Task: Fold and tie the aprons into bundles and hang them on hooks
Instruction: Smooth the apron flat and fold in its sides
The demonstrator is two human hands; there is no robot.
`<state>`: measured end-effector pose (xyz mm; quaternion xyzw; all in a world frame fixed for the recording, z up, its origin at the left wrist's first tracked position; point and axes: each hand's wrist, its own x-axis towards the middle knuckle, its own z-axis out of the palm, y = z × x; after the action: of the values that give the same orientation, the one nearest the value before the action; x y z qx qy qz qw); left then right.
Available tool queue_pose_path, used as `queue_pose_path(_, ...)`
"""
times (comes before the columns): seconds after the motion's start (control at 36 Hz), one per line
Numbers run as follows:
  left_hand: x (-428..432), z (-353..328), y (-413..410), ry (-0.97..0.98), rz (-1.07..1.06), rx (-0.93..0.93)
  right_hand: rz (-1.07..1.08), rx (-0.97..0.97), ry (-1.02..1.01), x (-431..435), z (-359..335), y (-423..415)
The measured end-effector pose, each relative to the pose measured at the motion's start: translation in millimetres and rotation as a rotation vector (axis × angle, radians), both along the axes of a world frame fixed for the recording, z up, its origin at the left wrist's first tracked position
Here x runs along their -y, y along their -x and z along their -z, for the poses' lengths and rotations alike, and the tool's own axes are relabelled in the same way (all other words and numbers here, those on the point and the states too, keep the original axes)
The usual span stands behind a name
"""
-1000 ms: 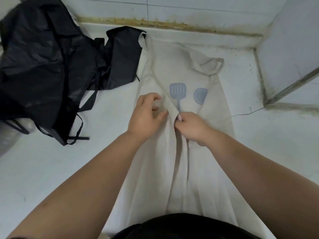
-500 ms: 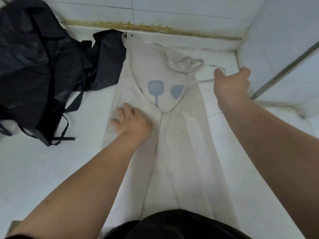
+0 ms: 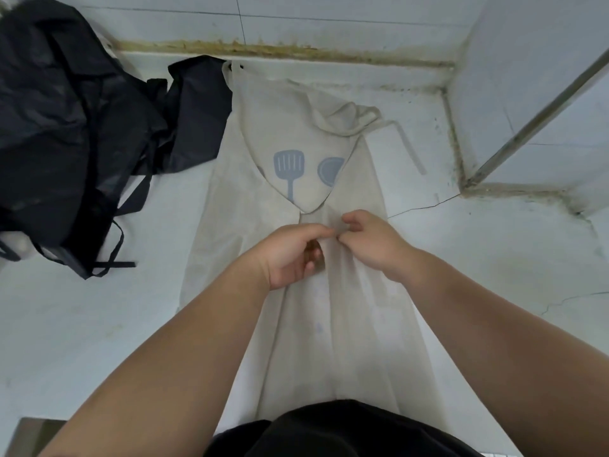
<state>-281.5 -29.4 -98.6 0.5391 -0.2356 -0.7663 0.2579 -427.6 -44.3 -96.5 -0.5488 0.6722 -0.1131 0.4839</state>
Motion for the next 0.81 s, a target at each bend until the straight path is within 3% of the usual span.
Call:
queue_pose_path(0.17, -2.6, -2.5, -0.9, 0.061, -0.226, -0.214, -0.001, 0.029, -0.013, -3.2, -0.8, 1.5)
queue_pose_path(0.28, -4.8, 0.0, -1.1, 0.078, -0.276, -0.179, -0.008, 0.008, -0.015, -6.1, 0.3, 2.1)
queue_pose_path(0.42, -9.6, -0.6, 4.5, 0.196, -0.216, 0.105, -0.030, -0.018, -0.006, -6.3, 0.6, 1.7)
queue_pose_path(0.56, -13.4, -4.2, 1.2, 0.497, -0.125, 0.438, -0.043, -0.040, -0.002, -5.9, 1.3, 0.5)
queue_pose_path(0.81, -25.5, -21.1, -11.9, 0.792, 0.093, 0.690, -0.099, -0.177, 0.008, -3.9, -2.1, -11.4)
